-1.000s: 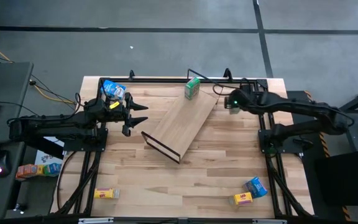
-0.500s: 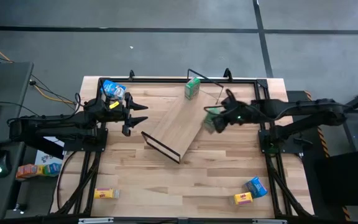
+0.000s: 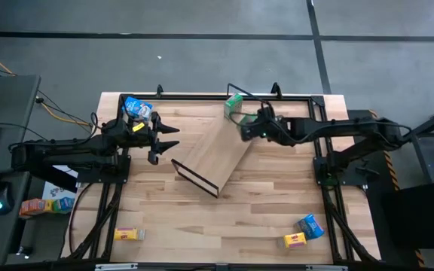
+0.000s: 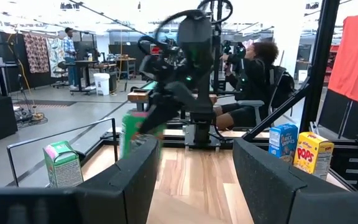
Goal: Stack cereal on shelf
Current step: Put the green cereal box aligned with the other green cereal box on the shelf
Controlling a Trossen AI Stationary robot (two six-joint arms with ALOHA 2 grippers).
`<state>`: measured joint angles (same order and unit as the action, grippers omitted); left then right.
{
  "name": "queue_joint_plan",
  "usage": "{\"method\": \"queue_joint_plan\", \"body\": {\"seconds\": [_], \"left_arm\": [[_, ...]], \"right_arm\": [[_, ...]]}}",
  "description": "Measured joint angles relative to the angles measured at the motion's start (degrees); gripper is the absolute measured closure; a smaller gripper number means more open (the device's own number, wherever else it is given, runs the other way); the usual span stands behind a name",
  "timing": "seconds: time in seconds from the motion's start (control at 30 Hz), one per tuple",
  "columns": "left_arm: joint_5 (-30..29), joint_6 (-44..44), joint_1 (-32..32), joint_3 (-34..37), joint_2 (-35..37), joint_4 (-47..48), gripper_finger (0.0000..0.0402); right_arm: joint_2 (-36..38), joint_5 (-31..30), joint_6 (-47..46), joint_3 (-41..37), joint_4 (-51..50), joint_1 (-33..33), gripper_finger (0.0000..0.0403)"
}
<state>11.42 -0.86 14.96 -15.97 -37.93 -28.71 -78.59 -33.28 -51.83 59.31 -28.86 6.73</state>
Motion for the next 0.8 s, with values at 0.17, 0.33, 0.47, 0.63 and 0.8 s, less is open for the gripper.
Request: {"method": "queue_joint_plan", "body": {"seconds": [0.17,0.33,0.47,0.63,0.8], "left_arm": [[0.0,0.0,0.0,0.0,0.0,-0.3,0.0204],[-0.1,0.0,0.0,0.0,0.0,-0.8,0.0204],[-0.1,0.0,0.0,0.0,0.0,-0.7,0.0204],[0.0,0.0,0.0,0.0,0.0,-0.3,0.0204],[0.0,0.0,0.0,0.0,0.0,0.4,0.0204]], "right_arm": [[-1.5,-2.9,-2.9,0.0,-0.7,1.6,0.0258],[-4.1,-5.1,-3.7,0.0,-0.1,3.1,0.0258],[-5.1,-4.2,-3.7,0.0,0.3,3.8,0.0258],[-5.4,-5.7,-3.7,0.0,0.5,3.9,0.0258],[-5.4,-5.7,-3.4,0.0,0.4,3.9,0.0258]]}}
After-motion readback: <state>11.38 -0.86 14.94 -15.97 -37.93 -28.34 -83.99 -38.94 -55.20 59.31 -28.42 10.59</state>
